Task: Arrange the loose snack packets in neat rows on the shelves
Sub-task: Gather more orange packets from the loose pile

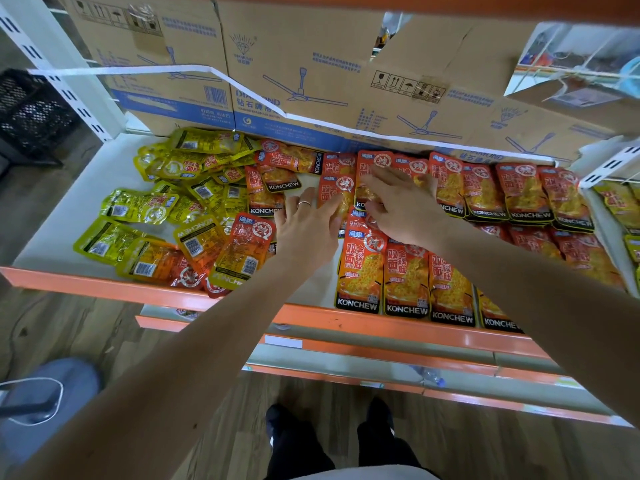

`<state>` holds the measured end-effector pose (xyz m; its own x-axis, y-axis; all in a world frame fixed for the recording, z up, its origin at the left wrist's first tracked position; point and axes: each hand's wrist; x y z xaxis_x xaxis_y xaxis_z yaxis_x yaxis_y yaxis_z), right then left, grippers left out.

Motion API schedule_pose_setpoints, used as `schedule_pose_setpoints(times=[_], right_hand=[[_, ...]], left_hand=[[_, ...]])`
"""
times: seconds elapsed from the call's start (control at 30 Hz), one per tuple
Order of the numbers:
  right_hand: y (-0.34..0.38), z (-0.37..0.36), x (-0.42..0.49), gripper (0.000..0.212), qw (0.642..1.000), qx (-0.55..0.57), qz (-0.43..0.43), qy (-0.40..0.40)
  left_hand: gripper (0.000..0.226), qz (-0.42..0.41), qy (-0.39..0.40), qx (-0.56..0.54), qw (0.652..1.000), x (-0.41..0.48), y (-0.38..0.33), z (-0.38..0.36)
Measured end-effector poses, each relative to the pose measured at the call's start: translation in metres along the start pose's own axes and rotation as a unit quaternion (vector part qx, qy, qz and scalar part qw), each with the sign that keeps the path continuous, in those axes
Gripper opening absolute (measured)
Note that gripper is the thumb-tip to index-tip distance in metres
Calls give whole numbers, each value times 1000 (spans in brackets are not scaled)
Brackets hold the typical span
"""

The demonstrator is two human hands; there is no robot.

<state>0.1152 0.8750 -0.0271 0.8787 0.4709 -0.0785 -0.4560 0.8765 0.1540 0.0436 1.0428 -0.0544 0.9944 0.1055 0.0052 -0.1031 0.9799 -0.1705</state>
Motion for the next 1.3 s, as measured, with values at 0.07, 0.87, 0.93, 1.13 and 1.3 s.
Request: schedule_pose_setpoints(times=[0.07, 0.87, 0.93, 1.13, 1.3], right_hand=[[-1, 0, -3, 51, 1000, -1, 15, 12], [-21, -13, -62, 74, 994, 23, 82, 71], [-29, -8, -75, 79, 996, 55, 67, 32], [-50, -7, -127, 104, 997, 36, 14, 71], [-39, -12, -131, 102, 995, 86, -12, 58]], left_hand=[[44, -1, 4, 4, 1000, -2, -1, -1], [56, -18, 5, -142, 990, -78, -31, -2], [57, -6, 21, -161, 987, -80, -30, 1], [62, 14, 39, -177, 983, -90, -33, 1], [47, 58, 9, -246, 967, -88, -34, 2]])
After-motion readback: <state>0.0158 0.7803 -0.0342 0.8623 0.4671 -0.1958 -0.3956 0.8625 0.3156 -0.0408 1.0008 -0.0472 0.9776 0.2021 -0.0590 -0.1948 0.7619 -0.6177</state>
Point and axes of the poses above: each hand's wrist, its own x-axis towards the middle knuckle, its own z-axis out of the back of the hand, y = z × x, and after that the axes turned 5 degrees about x, right-handed
